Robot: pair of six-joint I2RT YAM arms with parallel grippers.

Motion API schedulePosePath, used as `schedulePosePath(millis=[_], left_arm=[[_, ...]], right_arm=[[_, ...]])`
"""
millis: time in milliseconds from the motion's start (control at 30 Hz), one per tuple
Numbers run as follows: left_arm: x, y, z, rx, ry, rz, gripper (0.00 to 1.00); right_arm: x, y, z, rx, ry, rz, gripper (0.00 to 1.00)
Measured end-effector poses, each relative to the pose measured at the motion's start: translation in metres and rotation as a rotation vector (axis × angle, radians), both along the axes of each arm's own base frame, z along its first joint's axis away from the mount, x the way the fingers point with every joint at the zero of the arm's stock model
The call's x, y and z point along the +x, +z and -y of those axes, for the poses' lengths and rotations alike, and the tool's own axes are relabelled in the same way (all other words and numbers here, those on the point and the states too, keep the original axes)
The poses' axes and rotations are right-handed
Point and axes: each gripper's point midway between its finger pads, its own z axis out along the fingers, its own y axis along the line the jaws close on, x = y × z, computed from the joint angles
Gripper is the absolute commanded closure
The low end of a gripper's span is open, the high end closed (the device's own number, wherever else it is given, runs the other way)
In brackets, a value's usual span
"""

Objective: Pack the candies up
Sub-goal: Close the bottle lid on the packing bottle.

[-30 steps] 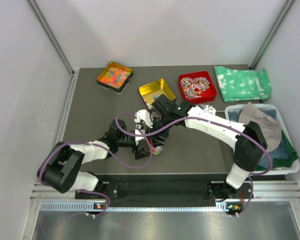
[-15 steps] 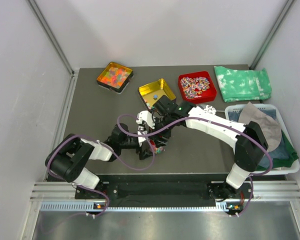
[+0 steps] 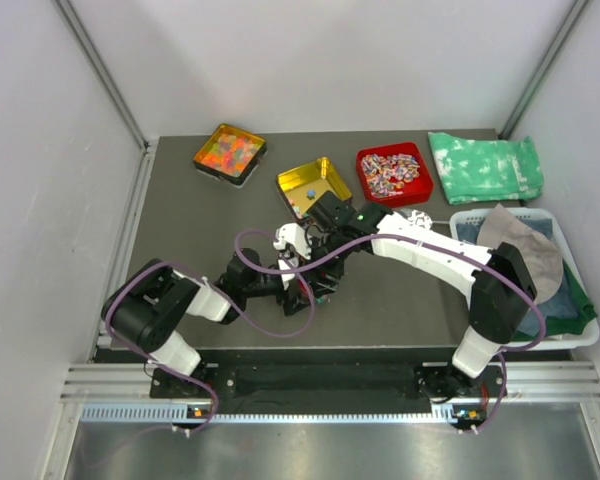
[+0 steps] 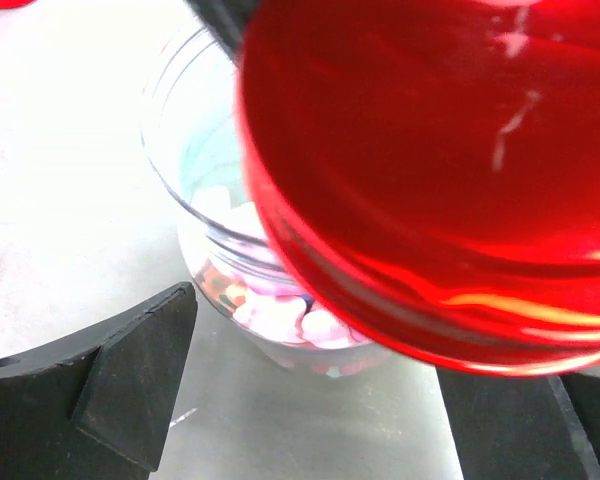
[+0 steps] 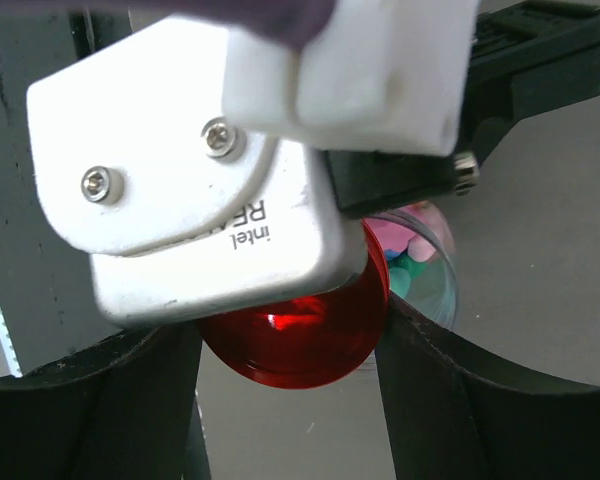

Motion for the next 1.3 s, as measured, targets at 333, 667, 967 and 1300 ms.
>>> schedulePosePath(millis=[333, 667, 967, 1300], left_arm=[[0.004, -0.005, 0.004, -0.025, 0.023, -0.023, 0.01], [0.006, -0.003, 0.009, -0.056, 0.015, -0.019, 0.03], [0.006, 0.000, 0.011, -0.068, 0.007, -0.004, 0.09], [0.006, 0.001, 0.011, -0.069, 0.006, -0.002, 0.05]], right_arm=[[-0.002, 0.004, 0.001, -0.003, 0.002, -0.010, 0.53], [0.000, 0.005, 0.002, -0.012, -0.004, 0.000, 0.53], [0.022, 0.004, 0.013, -0.047, -0.062, 0.062, 0.53], [0.041, 0.006, 0.023, -0.042, -0.117, 0.080, 0.55]])
